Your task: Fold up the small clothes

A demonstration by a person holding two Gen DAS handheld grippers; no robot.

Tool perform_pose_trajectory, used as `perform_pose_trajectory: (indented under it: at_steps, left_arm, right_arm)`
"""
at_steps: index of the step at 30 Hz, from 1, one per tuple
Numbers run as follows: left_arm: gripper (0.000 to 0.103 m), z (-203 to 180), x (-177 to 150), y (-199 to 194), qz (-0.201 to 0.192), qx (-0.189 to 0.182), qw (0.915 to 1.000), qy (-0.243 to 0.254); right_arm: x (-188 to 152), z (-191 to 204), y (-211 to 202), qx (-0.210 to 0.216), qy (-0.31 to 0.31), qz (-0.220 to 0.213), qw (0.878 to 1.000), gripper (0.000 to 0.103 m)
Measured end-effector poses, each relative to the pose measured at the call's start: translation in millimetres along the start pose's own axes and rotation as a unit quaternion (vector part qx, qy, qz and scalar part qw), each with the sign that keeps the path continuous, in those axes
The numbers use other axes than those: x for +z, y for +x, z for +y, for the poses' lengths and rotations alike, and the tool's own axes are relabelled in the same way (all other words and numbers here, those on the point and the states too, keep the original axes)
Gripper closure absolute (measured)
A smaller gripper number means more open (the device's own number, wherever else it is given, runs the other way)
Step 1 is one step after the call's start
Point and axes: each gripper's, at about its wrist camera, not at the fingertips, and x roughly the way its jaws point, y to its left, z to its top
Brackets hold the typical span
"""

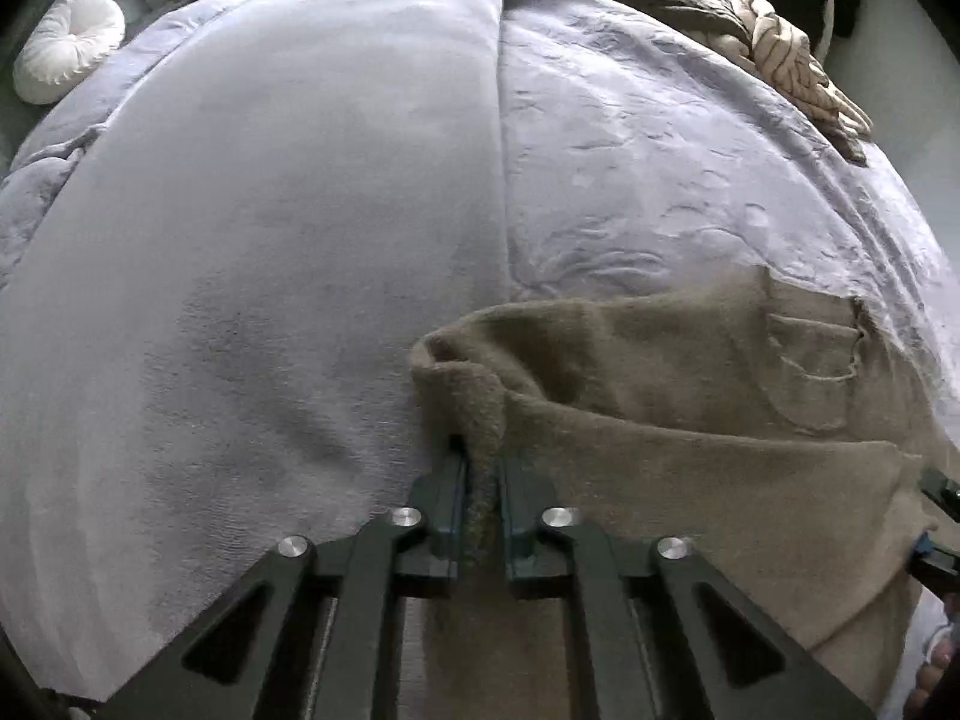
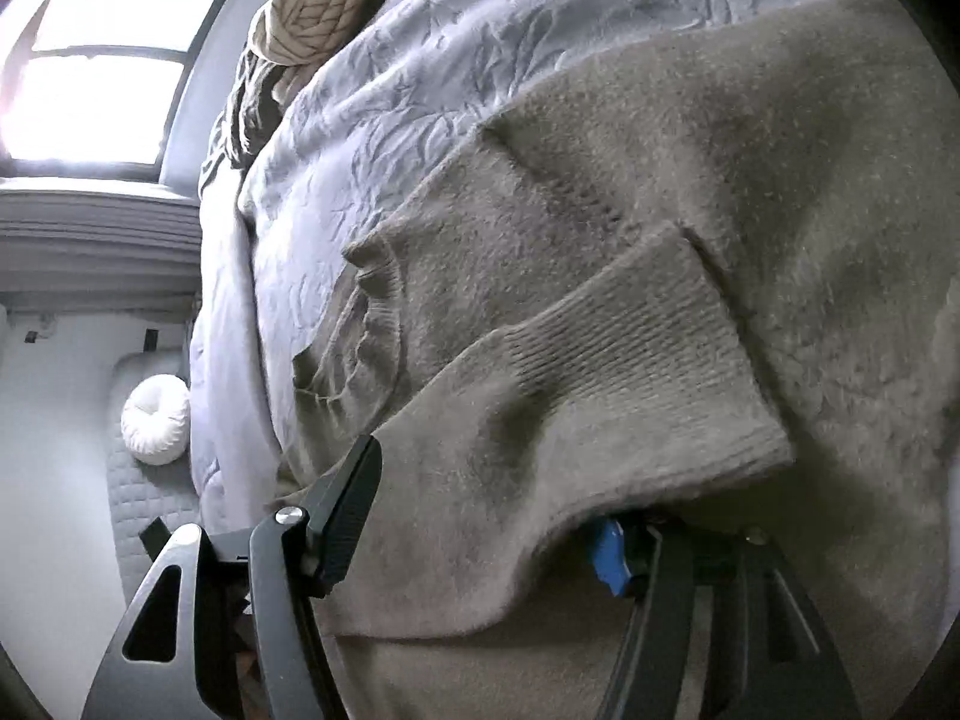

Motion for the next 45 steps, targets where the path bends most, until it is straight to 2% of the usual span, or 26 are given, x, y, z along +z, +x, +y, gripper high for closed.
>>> perform_pose_trajectory:
  at_steps: [2, 5, 8, 10, 12, 16, 19, 20, 22, 23, 24, 26, 27, 28, 32, 36, 39, 42, 45]
  left_arm:
    - [0.093, 7, -1, -6, -0.016, -0.01, 0.9997, -0.014]
    - [0.094, 40, -1, -13, -0.031, -0.021, 0.9972, -0.066]
    - [0.094, 58, -7, -5, -0.017, -0.031, 0.9954, -0.089]
    - [0.093, 54, -7, -3, -0.017, -0.027, 0.9967, -0.075]
    - [0.093, 49, -9, -3, -0.019, -0.015, 0.9978, -0.061]
    - [0.093, 50, -6, -12, -0.031, 0.001, 0.9979, -0.057]
    - [0.093, 53, -4, -27, -0.041, 0.037, 0.9974, -0.047]
    - [0.093, 54, -5, -33, -0.04, 0.04, 0.9975, -0.043]
    - [0.093, 56, -8, -43, -0.035, 0.027, 0.9984, -0.037]
    - [0.093, 55, -12, -49, -0.029, 0.012, 0.999, -0.031]
    - [0.093, 53, -15, -53, -0.026, 0.0, 0.9993, -0.029]
    - [0.093, 43, -26, -59, -0.014, -0.033, 0.9993, -0.015]
    - [0.093, 38, -30, -61, -0.012, -0.043, 0.999, -0.006]
    - [0.093, 32, -35, -61, -0.01, -0.048, 0.9988, 0.002]
    - [0.093, 8, -57, -43, 0.011, -0.009, 0.9989, 0.045]
    - [0.093, 12, -66, -29, 0.026, -0.005, 0.9992, 0.031]
    - [0.093, 13, -67, -27, 0.026, 0.004, 0.9991, 0.033]
    - [0.093, 9, -64, -25, 0.027, 0.02, 0.9989, 0.034]
    - [0.093, 5, -64, -28, 0.025, 0.038, 0.9983, 0.038]
  right_arm:
    - [3, 8, 0, 0.001, -0.014, 0.012, 1.0, 0.095]
    - [5, 35, -8, 0.03, -0.077, 0.006, 0.997, 0.095]
    - [6, 51, -6, 0.006, -0.133, -0.006, 0.991, 0.095]
    - [8, 42, 0, -0.026, -0.122, -0.003, 0.992, 0.095]
    - [7, 19, 2, -0.054, -0.082, 0.003, 0.995, 0.095]
    - [8, -19, -5, -0.046, -0.011, 0.008, 0.999, 0.095]
    - [7, -24, -20, -0.052, -0.014, 0.002, 0.999, 0.092]
    - [8, -23, -22, -0.048, -0.016, 0.002, 0.999, 0.088]
    - [11, -24, -21, -0.031, -0.011, 0.006, 0.999, 0.074]
    - [12, -26, -24, -0.022, -0.003, 0.003, 1.0, 0.064]
    - [14, -23, -20, -0.017, 0.0, 0.0, 1.0, 0.063]
    - [18, -15, -14, -0.016, -0.005, -0.001, 1.0, 0.067]
    - [17, -11, -13, -0.023, -0.014, -0.002, 1.0, 0.087]
    - [14, -11, -16, -0.033, -0.023, 0.0, 0.999, 0.096]
    - [0, 5, -19, -0.064, -0.064, -0.005, 0.996, 0.096]
    - [-2, 4, -19, -0.092, -0.085, -0.005, 0.992, 0.096]
    - [1, -11, -14, -0.11, -0.056, 0.001, 0.992, 0.095]
    - [0, -30, -24, -0.096, -0.006, -0.007, 0.995, 0.095]
    - [-3, -31, -38, -0.107, -0.01, -0.013, 0.994, 0.092]
